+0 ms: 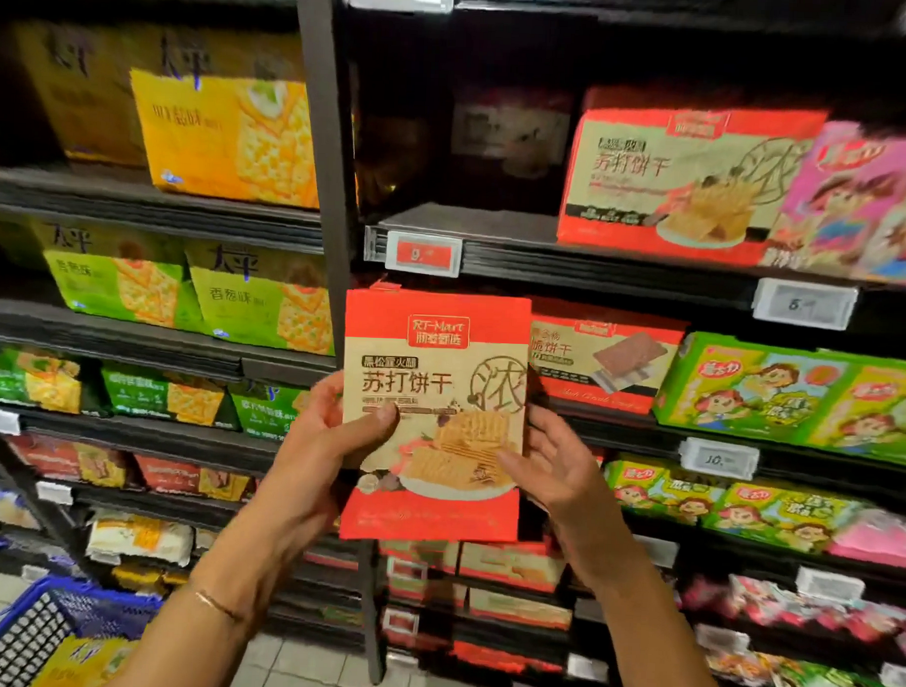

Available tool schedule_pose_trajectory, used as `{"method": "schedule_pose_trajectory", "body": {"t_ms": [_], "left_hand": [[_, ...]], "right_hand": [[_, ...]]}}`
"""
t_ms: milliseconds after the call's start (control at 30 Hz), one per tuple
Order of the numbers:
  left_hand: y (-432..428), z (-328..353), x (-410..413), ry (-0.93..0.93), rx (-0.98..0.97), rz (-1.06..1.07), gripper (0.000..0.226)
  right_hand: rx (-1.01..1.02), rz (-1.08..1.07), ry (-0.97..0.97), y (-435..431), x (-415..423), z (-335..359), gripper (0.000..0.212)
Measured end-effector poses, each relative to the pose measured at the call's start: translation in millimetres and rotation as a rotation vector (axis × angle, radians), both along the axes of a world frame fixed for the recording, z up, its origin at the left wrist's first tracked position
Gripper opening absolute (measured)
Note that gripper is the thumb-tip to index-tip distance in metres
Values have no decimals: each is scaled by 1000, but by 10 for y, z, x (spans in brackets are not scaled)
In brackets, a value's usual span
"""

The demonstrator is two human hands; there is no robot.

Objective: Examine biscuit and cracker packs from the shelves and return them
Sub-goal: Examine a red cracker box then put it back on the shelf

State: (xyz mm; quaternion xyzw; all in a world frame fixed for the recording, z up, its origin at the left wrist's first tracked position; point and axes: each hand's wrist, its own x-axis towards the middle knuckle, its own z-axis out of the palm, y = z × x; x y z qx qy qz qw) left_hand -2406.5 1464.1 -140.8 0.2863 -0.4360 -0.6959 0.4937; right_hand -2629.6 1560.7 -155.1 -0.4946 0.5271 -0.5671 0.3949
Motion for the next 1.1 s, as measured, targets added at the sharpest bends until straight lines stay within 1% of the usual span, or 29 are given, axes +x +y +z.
{"method": "schedule_pose_trajectory", "body": {"t_ms": [100,200,267,333,433,500,567,600,633,667,700,767,800,833,900,933,967,1033,1100], "left_hand": [[-94,290,-127,24,-49,19,64],[-183,520,-211,-2,-90,1,63],[-254,662,-278,32,-89,3,61],[-340,809,-376,156,-54,-22,58],[-435,1054,-579,415,50,-133,44],[-488,1173,-737,574,96,-226,41],[-531,1217,-900,626,79,-271,42],[-559,1211,-965,604,42,-273,44],[-600,1175,-1003,554,-11,-278,46],[-654,1131,-1007,461,-77,-291,46],[-710,1102,-973,324,-135,-300,46],[-866,1031,-820,40,-221,-257,49],[-958,989,-724,-44,-240,-187,52],[-1055,955,-628,-104,-277,-70,53],[-1194,947,-467,-197,-425,220,56],[-1233,962,-428,-236,-511,312,57],[-1258,976,-411,-300,-591,368,59],[-1249,1015,-403,-483,-722,433,71],[-1226,1030,-393,-602,-793,442,78]], "right_hand": [[-83,-1,31,-74,-130,208,55],[-167,-26,19,-177,-215,470,70],[-243,-31,5,-251,-267,659,70],[-282,-41,-30,-322,-313,841,73],[-340,-61,-134,-424,-384,1022,85],[-355,-66,-160,-510,-348,1068,82],[-348,-90,-148,-630,-225,1111,88],[-362,-130,-111,-706,-161,1134,88],[-389,-184,-67,-788,-115,1158,83],[-419,-247,-50,-858,-91,1193,75],[-441,-306,-65,-921,-93,1229,73],[-464,-384,-111,-1014,-170,1283,80],[-471,-401,-109,-1038,-217,1302,82],[-480,-407,-96,-1065,-255,1318,81],[-494,-406,-87,-1117,-288,1347,75],[-499,-404,-91,-1151,-280,1370,74],[-499,-401,-90,-1192,-270,1392,74],[-508,-397,-93,-1262,-263,1449,73],[-516,-390,-76,-1309,-270,1523,69]]}}
